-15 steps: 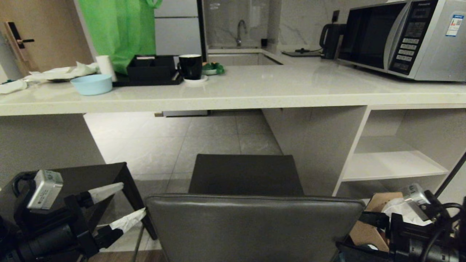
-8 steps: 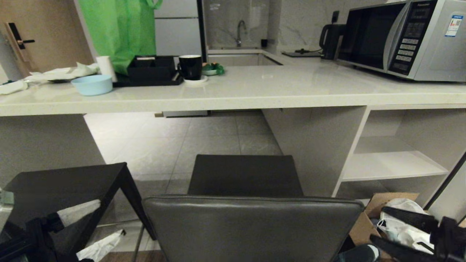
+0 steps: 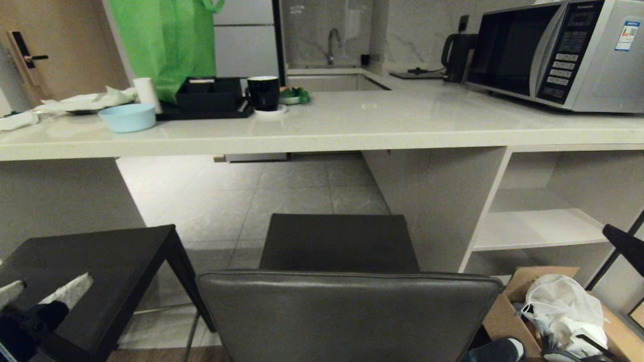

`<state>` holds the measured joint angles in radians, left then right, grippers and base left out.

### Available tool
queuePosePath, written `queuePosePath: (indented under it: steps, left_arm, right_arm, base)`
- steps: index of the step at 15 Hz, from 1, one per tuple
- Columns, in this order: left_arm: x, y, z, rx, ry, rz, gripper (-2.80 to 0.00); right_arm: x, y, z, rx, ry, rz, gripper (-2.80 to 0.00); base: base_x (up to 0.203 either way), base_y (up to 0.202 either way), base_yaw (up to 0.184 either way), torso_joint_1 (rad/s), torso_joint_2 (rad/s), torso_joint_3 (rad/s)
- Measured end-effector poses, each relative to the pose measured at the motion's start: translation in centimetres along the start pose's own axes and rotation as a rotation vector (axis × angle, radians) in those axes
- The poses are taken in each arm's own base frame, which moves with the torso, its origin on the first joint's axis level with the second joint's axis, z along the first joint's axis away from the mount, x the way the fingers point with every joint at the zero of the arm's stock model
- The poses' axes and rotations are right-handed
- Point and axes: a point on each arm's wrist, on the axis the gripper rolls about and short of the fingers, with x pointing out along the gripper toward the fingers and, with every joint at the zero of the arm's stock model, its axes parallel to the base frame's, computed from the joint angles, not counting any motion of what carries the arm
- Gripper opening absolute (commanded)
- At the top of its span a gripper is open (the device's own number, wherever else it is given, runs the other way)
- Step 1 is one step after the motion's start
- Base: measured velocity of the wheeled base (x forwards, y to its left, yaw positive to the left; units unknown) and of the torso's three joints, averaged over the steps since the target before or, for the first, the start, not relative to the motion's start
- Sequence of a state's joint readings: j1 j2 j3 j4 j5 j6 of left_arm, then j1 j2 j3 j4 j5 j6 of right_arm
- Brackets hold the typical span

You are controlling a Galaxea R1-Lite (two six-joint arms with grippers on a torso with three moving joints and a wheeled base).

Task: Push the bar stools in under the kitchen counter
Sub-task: Push the gray chair back under the dining table

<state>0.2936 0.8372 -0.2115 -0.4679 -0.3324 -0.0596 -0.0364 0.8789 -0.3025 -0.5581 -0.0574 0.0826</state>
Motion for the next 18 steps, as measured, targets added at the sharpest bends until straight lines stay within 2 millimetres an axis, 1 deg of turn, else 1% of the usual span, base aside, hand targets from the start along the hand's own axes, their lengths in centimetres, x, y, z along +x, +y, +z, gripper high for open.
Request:
queuePosePath:
  steps: [2,3,6,8,9,11,13,16,18]
  left_arm:
    - [-0.8,-0.2,0.0,0.123,-0.029,0.016,0.0]
    - [-1.3,-0.4,0.1,0.151,-0.061,0.016,0.0]
    - [-3.4,-1.2,0.2,0.191,-0.165,-0.008,0.0]
    - [-5.3,-2.0,-0.1,0.209,-0.216,-0.066,0.0]
    - [-6.3,-2.4,-0.5,0.21,-0.225,-0.124,0.0]
    - [-8.1,-2.9,-1.1,0.204,-0.216,-0.246,0.0]
    - [-9.0,-3.1,-1.4,0.216,-0.22,-0.29,0.0]
    - [-9.6,-3.1,-1.2,0.231,-0.245,-0.392,0.0]
    - [-9.5,-3.0,-1.4,0.266,-0.254,-0.458,0.0]
  right_arm:
    - [-1.2,-0.2,0.1,-0.087,-0.019,-0.047,0.0]
    - [-2.1,-0.3,0.2,-0.102,-0.03,-0.059,0.0]
    - [-5.2,-0.4,0.6,-0.115,-0.044,-0.057,0.0]
    - [-7.4,-0.5,0.2,-0.12,-0.05,-0.025,0.0]
    - [-8.5,-0.5,-0.1,-0.125,-0.059,-0.006,0.0]
    - [-10.3,-0.6,-1.2,-0.136,-0.057,0.036,0.0]
    - [-11.7,-0.7,-2.4,-0.151,-0.077,0.079,0.0]
    - [-13.4,-0.9,-4.3,-0.197,-0.102,0.189,0.0]
    - [-14.0,-1.1,-6.1,-0.213,-0.084,0.206,0.0]
  base:
    - [0.0,0.0,0.0,0.0,0.0,0.0]
    - [0.0,0.0,0.0,0.0,0.0,0.0]
    - [0.0,0.0,0.0,0.0,0.0,0.0]
    - [0.0,0.0,0.0,0.0,0.0,0.0]
    - [0.0,0.0,0.0,0.0,0.0,0.0]
    - [0.0,0.0,0.0,0.0,0.0,0.0]
    - [0.0,0.0,0.0,0.0,0.0,0.0]
    - [0.0,0.0,0.0,0.0,0.0,0.0]
    - [0.0,0.0,0.0,0.0,0.0,0.0]
